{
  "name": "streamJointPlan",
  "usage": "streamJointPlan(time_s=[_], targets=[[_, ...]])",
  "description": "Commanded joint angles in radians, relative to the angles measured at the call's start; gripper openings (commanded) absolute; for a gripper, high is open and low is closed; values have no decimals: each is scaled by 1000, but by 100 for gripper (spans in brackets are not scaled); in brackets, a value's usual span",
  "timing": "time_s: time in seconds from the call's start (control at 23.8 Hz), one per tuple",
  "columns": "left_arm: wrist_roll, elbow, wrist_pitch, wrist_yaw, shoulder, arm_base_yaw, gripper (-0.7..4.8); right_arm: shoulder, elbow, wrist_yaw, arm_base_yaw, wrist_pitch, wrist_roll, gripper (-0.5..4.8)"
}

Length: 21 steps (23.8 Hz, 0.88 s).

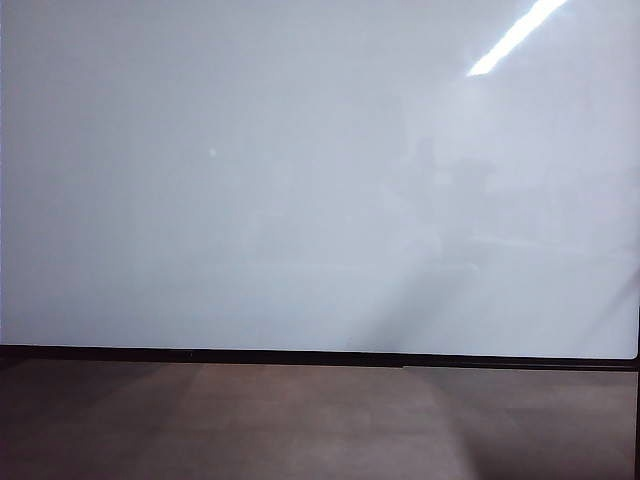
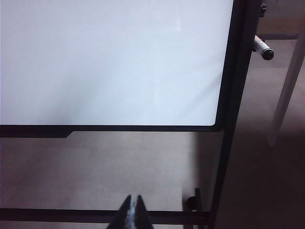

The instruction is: Reach to the right to find the marker pen, pick it up, and write the number 17 on the whiteboard.

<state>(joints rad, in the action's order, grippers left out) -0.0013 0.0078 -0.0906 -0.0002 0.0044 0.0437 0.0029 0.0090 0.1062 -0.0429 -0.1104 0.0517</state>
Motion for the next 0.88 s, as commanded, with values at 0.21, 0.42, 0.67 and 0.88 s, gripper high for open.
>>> streamJointPlan(time_s=[0.21, 0.42, 0.67, 0.88], targets=[[-3, 1, -7, 4, 0, -2, -5, -1, 2, 1, 1, 20, -2, -5], [-3, 0, -7, -12, 0, 32, -5, -1, 2, 1, 1, 19, 0, -5], [-3, 0, -7, -33, 0, 353, -5, -1, 2, 5, 2, 12, 1, -5], [-3, 0, -7, -32, 0, 626, -5, -1, 2, 1, 2, 110, 164, -5]])
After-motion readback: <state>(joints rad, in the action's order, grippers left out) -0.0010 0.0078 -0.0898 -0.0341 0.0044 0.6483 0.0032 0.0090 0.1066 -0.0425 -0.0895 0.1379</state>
